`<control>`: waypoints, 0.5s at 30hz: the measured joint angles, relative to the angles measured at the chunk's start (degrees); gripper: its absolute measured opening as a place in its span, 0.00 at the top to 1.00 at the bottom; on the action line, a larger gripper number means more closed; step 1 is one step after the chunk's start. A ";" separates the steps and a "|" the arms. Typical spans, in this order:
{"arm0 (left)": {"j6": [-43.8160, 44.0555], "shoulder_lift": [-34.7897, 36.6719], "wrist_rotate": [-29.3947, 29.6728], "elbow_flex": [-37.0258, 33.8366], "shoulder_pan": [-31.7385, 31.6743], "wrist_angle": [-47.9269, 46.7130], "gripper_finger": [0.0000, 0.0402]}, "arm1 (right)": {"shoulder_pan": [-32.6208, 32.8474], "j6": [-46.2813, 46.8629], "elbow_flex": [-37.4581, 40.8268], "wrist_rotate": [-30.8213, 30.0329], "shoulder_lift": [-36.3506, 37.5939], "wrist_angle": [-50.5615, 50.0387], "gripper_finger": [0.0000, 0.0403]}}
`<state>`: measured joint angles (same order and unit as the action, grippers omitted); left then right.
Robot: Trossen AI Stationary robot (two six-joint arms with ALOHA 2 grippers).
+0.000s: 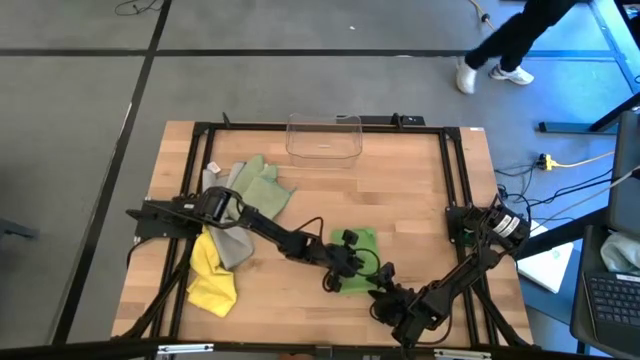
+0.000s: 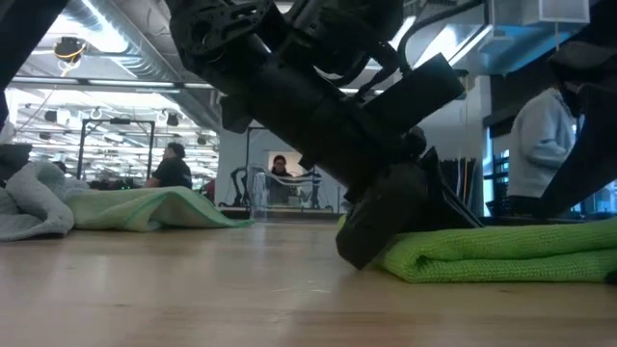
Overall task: Fold microfiber towels
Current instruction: Fold the green microfiber cloth
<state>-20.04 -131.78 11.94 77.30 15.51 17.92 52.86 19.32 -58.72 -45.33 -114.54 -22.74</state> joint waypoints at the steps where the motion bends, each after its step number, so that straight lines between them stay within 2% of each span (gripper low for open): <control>1: 0.22 -0.01 -0.71 -0.02 -0.03 0.04 0.86 | 0.00 0.01 0.00 -0.09 0.00 0.00 0.44; 11: 1.29 -0.05 -1.50 -0.17 -0.03 0.12 0.86 | -1.50 0.05 -0.11 -0.82 -0.02 -1.36 0.44; 15: 1.53 -0.05 -2.05 -0.20 -0.24 0.15 0.86 | -1.97 0.56 -0.07 -3.87 -0.09 -1.30 0.44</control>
<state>-18.51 -131.83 9.89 77.10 15.27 18.06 50.90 19.88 -58.78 -49.21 -114.63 -24.04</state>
